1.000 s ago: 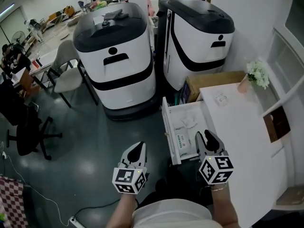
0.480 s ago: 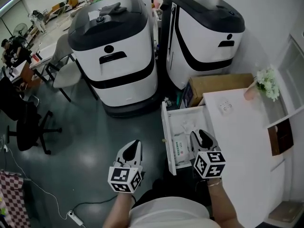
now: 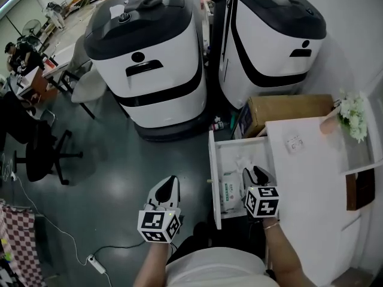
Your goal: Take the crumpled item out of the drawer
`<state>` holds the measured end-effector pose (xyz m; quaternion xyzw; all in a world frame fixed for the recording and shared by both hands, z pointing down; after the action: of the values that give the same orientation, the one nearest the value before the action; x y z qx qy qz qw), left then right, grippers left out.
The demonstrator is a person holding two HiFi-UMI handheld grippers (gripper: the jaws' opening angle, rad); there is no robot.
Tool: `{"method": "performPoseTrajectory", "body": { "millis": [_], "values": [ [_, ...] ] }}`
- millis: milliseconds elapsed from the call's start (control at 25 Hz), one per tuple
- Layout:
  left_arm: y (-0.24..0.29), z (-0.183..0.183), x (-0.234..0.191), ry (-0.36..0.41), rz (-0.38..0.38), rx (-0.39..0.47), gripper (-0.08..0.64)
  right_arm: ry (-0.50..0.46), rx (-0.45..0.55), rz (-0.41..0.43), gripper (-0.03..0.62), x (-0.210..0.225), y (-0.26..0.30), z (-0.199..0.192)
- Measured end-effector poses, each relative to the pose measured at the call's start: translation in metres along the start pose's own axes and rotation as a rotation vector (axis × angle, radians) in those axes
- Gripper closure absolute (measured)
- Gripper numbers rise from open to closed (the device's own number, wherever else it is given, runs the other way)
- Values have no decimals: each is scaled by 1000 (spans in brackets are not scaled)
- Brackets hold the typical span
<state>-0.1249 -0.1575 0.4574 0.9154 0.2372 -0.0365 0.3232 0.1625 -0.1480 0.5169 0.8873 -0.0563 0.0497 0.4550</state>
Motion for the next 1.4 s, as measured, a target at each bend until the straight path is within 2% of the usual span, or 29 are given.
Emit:
{"method": "performPoseTrajectory", "body": {
  "millis": [480,1000,1400],
  "values": [
    [19,-2,3,-18,40,-54,569,-39,-219,-11,468,22,73,-26],
    [29,-20,-4,-60,103,-124,569,-107,-433,-50,468,47,145,-53],
    [40,-26,-7,-92,124,-157,569,-127,-525,-75,468,54,174,-64]
  ]
}}
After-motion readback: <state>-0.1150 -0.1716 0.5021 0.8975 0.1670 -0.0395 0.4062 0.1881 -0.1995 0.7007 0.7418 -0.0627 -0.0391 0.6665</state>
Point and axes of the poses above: the fingertips, and each gripper's own axes: y forward along the fingers, x to its right, z out of its top, the point moved 6 cm from there along -y, backward along the fingers, and after that the axes turned 12 degrees about -x, right-handed, at the moved point
